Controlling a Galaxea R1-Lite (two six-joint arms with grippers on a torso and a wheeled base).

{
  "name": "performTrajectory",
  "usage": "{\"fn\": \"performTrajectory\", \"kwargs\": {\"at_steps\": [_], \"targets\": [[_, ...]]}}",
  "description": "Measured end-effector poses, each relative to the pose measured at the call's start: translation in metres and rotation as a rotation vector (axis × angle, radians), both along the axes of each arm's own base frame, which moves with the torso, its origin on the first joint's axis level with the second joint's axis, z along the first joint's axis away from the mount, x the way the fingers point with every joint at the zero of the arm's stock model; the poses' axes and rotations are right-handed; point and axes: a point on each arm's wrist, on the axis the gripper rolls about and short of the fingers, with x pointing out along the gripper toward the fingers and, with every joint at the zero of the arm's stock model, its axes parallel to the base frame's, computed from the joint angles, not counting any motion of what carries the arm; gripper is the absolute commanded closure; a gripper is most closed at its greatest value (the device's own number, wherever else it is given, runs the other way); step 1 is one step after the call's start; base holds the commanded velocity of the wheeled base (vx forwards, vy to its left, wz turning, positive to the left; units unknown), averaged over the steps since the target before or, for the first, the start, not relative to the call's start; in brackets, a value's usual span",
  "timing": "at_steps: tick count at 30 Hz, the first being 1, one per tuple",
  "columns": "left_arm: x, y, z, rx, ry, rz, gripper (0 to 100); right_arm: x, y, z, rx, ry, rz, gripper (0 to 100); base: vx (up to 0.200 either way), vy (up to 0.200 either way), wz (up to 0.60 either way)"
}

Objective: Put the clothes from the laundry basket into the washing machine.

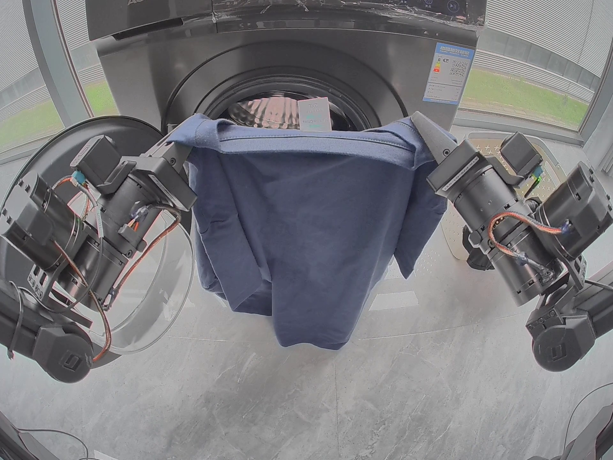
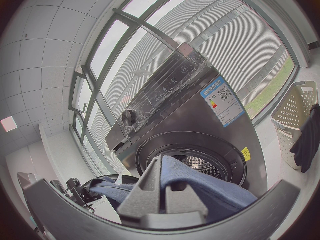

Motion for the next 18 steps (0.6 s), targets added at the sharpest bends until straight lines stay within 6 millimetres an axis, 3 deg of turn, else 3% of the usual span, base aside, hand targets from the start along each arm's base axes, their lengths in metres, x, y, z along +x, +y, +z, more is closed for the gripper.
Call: {"fn": "performTrajectory", "kwargs": {"at_steps": [11,18], "targets": [[-0.001,0.000,-0.003,0.006,0.011,-0.004,100,-0.002,-0.002,0.005,0.004,-0.006,0.000,100,0.000,0.000,0.00],[0.002,-0.012,-0.024,0.050,0.078,-0.047,100,-0.001,0.000,-0.009,-0.037,0.034,0.002,100,0.000,0.000,0.00]]}}
